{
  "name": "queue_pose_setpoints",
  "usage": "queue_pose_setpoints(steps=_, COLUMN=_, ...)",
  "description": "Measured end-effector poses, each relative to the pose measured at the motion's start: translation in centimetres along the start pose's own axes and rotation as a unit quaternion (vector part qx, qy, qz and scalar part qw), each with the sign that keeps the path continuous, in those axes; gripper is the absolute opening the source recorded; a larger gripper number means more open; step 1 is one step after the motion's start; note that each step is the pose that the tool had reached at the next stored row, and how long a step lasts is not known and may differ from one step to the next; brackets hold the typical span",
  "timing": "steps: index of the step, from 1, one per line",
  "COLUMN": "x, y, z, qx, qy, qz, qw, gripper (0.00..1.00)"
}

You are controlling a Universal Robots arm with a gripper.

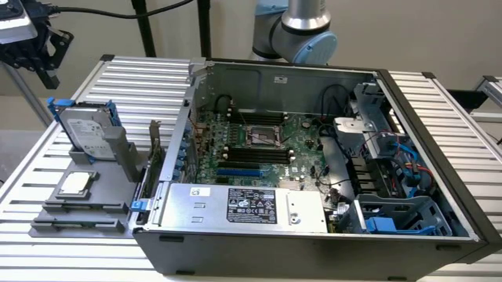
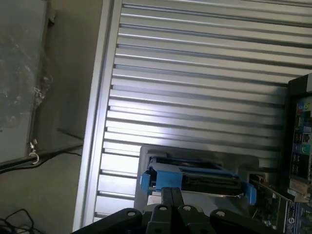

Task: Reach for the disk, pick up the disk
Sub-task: 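Pick up the disk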

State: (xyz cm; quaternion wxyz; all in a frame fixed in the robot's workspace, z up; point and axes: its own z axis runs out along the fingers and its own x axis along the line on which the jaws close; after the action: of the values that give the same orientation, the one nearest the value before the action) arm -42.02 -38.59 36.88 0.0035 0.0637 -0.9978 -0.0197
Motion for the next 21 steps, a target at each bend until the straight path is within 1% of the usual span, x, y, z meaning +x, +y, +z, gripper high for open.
queue_pose_setpoints(steps=3, x=0.0, y=0.0, z=0.0, qx=0.0001, qy=0.0011, qz=-0.027, qw=0.9996, gripper=0.11)
queue_pose_setpoints(steps=6, x=0.0, y=0.0, z=0.0, qx=0.0003, qy=0.0022, qz=-0.054, qw=0.9985, gripper=0.11)
queue_pose_setpoints(steps=8, x=0.0, y=0.0, z=0.0, qx=0.0003, qy=0.0029, qz=-0.073, qw=0.9974, gripper=0.11)
queue_pose_setpoints(steps=11, x=0.0, y=0.0, z=0.0, qx=0.0005, qy=0.004, qz=-0.1, qw=0.995, gripper=0.11)
queue_pose_setpoints(steps=14, x=0.0, y=0.0, z=0.0, qx=0.0006, qy=0.005, qz=-0.127, qw=0.9919, gripper=0.11)
queue_pose_setpoints(steps=16, x=0.0, y=0.0, z=0.0, qx=0.0006, qy=0.0058, qz=-0.145, qw=0.9894, gripper=0.11)
queue_pose_setpoints(steps=19, x=0.0, y=0.0, z=0.0, qx=0.0007, qy=0.0069, qz=-0.172, qw=0.9851, gripper=0.11)
queue_pose_setpoints(steps=21, x=0.0, y=0.0, z=0.0, qx=0.0008, qy=0.0075, qz=-0.19, qw=0.9818, gripper=0.11)
